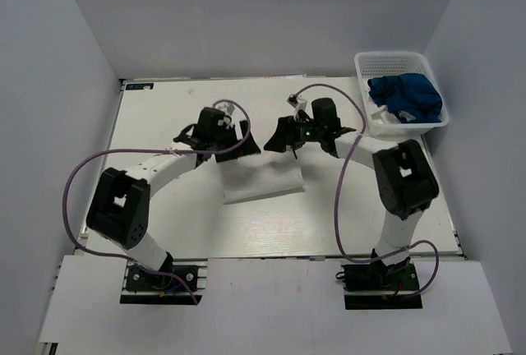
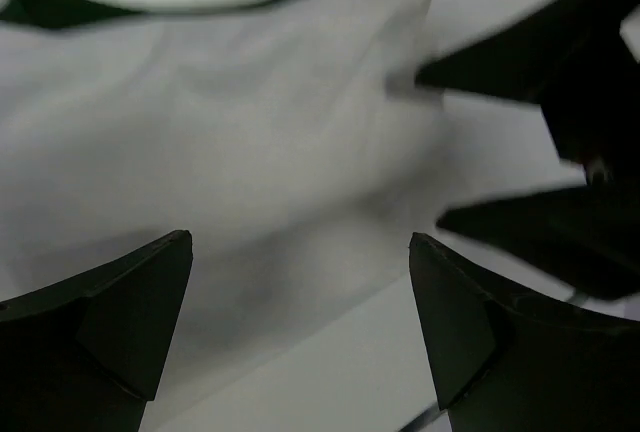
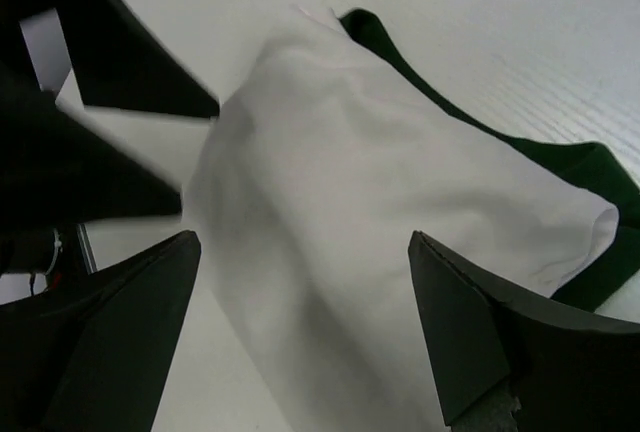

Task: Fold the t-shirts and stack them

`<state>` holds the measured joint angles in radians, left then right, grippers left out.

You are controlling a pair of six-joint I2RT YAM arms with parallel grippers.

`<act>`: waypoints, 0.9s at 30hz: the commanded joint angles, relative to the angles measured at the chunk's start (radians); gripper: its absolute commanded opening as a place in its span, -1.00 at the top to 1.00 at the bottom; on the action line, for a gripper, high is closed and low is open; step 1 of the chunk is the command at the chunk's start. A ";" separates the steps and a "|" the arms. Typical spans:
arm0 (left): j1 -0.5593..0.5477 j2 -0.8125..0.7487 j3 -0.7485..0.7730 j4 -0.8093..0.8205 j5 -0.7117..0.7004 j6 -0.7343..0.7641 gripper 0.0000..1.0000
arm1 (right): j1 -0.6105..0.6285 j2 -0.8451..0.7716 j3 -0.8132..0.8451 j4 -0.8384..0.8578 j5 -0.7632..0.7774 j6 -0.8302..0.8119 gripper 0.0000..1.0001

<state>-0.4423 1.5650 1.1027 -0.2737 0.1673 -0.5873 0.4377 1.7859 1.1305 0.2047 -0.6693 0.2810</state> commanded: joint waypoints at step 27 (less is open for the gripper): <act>0.005 0.009 -0.084 0.103 0.092 0.067 -0.98 | 0.004 -0.174 -0.239 0.152 -0.081 -0.011 -0.81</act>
<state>-0.4412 1.4837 1.0172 -0.1665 0.2939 -0.5419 0.4328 1.6104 1.0237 0.3145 -0.6716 0.2867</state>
